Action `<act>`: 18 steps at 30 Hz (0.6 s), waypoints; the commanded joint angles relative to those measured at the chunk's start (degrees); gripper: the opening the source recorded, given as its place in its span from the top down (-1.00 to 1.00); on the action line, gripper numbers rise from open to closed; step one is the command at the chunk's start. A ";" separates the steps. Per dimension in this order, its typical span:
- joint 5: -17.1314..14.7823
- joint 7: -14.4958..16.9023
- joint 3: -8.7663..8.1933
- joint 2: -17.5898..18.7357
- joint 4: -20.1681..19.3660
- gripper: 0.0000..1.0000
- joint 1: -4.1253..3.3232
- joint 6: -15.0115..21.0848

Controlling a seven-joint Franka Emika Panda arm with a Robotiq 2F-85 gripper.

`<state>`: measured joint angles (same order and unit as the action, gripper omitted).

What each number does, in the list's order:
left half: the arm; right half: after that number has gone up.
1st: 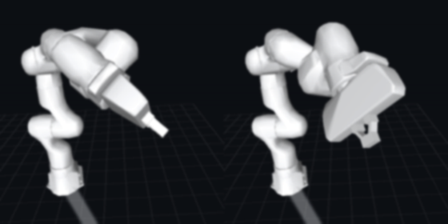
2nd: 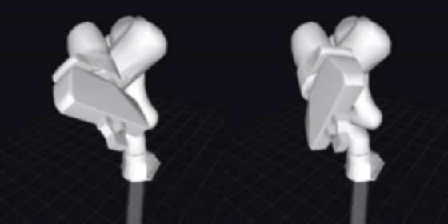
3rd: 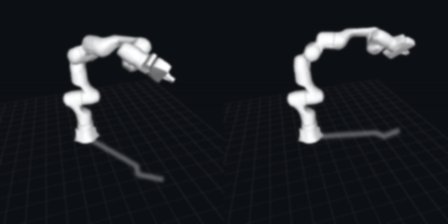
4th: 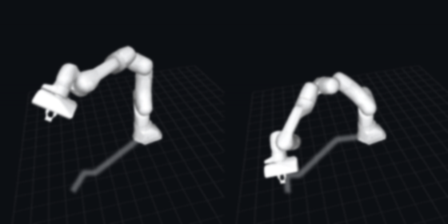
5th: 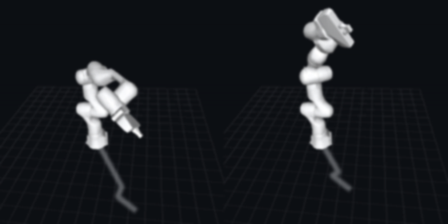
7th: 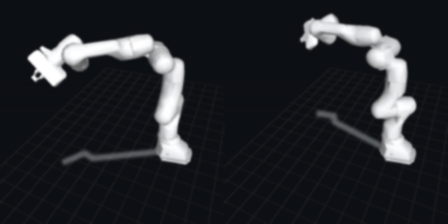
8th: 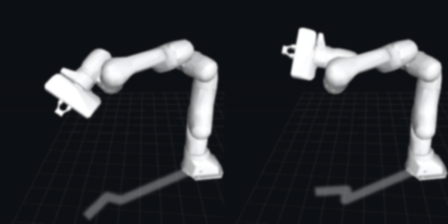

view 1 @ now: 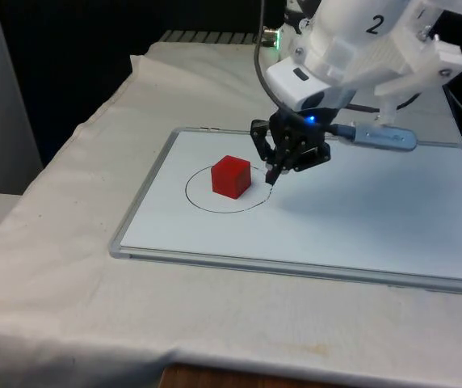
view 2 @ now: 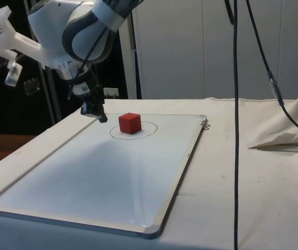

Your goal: Push the cube into the marked area.

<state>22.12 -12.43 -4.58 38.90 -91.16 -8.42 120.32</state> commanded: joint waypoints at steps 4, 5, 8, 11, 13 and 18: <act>-0.63 -0.57 1.03 -0.17 0.69 0.99 0.06 0.29; -0.74 -0.63 1.20 -0.17 0.74 0.99 0.11 0.40; -1.26 -0.80 1.72 -0.17 0.86 0.99 0.29 0.92; -1.83 -0.86 1.89 -0.17 0.74 0.99 0.34 1.38; -2.92 -0.92 2.01 -0.23 0.57 0.99 0.40 2.18; -4.47 -0.86 2.06 -0.40 0.29 0.99 0.52 3.04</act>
<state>17.93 -13.35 -2.92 38.90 -90.30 -8.25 122.50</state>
